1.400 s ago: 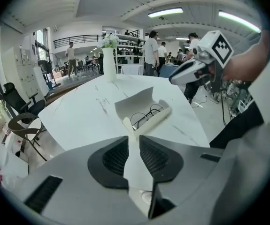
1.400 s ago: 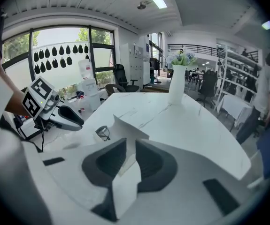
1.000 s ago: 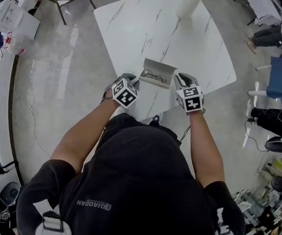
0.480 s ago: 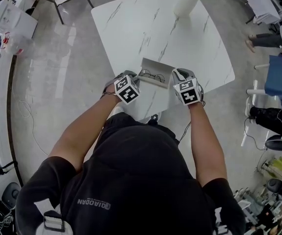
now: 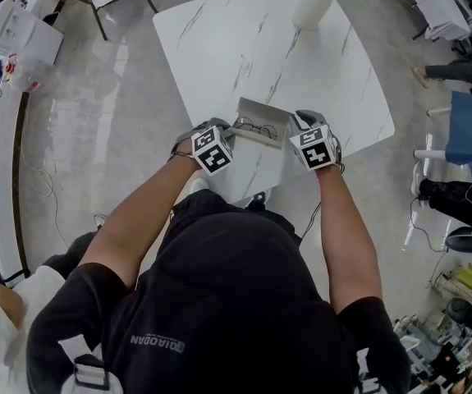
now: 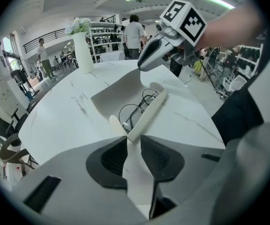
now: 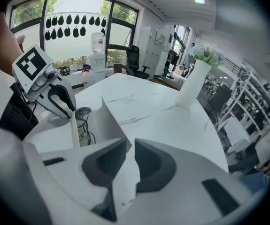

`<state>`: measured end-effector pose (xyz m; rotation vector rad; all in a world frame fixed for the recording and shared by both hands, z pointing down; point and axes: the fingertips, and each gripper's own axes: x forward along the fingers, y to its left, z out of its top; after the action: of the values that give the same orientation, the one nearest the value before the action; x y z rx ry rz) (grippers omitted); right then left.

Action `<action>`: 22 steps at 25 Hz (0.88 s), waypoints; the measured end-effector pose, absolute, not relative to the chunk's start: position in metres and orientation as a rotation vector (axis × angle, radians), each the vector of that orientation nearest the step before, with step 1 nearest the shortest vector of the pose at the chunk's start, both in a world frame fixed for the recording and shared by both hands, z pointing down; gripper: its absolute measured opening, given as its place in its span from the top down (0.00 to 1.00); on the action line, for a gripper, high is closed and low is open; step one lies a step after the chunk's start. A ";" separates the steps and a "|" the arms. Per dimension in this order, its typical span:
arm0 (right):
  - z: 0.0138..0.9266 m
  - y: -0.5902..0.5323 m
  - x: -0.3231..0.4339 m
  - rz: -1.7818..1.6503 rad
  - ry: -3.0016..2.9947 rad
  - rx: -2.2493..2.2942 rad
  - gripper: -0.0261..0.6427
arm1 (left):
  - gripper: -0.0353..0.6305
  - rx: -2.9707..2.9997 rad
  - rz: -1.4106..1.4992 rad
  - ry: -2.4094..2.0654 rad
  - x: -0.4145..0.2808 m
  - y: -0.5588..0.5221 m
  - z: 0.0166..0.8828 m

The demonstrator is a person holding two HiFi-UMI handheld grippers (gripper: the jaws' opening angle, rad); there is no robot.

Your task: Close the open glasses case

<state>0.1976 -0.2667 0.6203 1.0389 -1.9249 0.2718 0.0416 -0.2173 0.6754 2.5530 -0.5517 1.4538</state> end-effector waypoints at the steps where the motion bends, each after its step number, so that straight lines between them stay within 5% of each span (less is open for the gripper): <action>1: 0.620 -0.267 0.197 0.266 -1.922 1.031 0.89 | 0.81 2.557 1.465 -0.549 0.042 -0.217 0.676; 22: 0.615 -0.258 0.192 0.254 -1.921 1.021 0.89 | 0.81 2.552 1.510 -0.602 0.043 -0.221 0.678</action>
<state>0.1916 -0.2579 0.6146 1.0206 -1.9213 0.2541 0.0428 -0.2214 0.6784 2.5522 -0.6018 1.5104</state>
